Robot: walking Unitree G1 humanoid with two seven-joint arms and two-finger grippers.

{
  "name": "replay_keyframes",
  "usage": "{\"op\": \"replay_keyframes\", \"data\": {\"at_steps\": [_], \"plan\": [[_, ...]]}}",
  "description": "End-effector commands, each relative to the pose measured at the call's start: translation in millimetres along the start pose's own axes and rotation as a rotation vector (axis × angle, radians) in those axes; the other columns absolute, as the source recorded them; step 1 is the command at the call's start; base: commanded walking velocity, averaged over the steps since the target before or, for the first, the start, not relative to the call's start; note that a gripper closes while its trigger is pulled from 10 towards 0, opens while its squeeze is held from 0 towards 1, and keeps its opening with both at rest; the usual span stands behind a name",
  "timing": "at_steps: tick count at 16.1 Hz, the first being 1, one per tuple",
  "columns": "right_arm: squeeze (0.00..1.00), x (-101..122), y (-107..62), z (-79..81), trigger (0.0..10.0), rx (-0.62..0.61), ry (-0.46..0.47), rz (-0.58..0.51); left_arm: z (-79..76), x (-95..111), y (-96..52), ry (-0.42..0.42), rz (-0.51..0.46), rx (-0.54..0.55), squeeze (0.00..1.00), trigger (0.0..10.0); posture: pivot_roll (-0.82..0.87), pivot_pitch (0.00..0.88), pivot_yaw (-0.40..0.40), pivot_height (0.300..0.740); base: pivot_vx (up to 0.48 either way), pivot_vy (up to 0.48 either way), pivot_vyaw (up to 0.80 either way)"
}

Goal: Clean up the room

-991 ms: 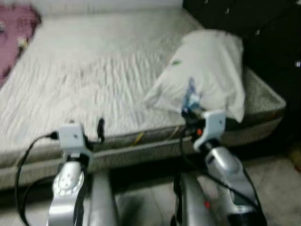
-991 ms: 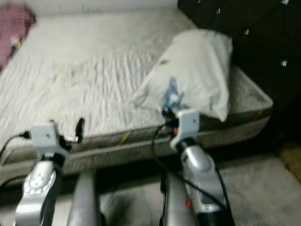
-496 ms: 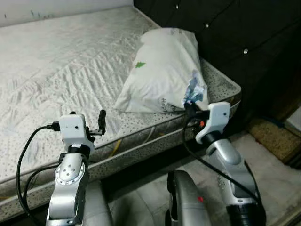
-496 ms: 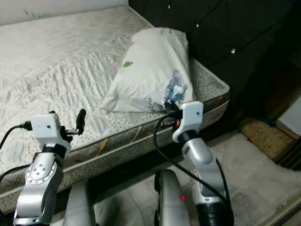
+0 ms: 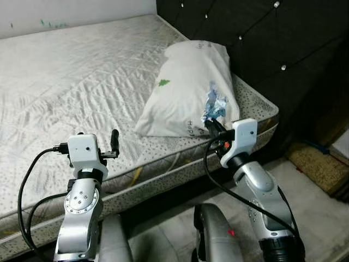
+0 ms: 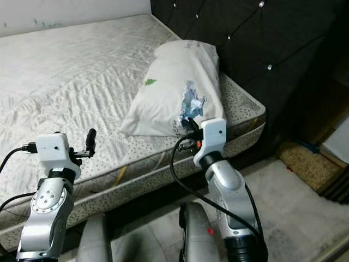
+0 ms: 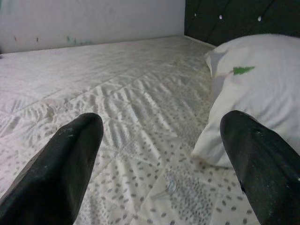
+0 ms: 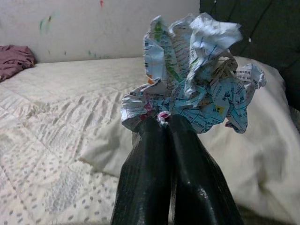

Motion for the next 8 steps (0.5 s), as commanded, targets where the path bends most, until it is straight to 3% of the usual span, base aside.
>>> {"op": "replay_keyframes", "data": {"at_steps": [1, 6, 8], "plan": [[0.0, 5.5, 2.5, -2.4, 10.0, 0.0, 0.001, -0.02, -1.4, 2.3, 2.4, -0.001, -0.007, -0.012, 0.0, 10.0, -0.02, 0.0, -0.007, 0.632, 0.0, 0.0, 0.0], [0.0, 7.0, 5.0, -1.2, 10.0, 0.008, 0.003, -0.026, -3.7, 0.7, 2.5, -0.003, -0.007, -0.017, 0.0, 10.0, -0.03, 0.0, -0.012, 0.692, 0.0, 0.0, 0.0], [0.0, 6.7, 5.4, -2.4, 10.0, 0.009, -0.001, -0.025, -0.7, 2.7, 3.3, 0.064, -0.034, -0.004, 0.0, 10.0, -0.02, 0.0, -0.026, 0.717, 0.0, 0.0, 0.0]]}}
Point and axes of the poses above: a point about 5 cm out from each wrist's last joint towards the gripper, its own y axis pointing out of the wrist towards the gripper, its own x axis along the axis of the wrist's last joint, z = x × y, the point moved 4 cm from there along y, pointing out of the wrist towards the gripper, and after that the axes turned 10 degrees about -y, right-handed, at the moved point
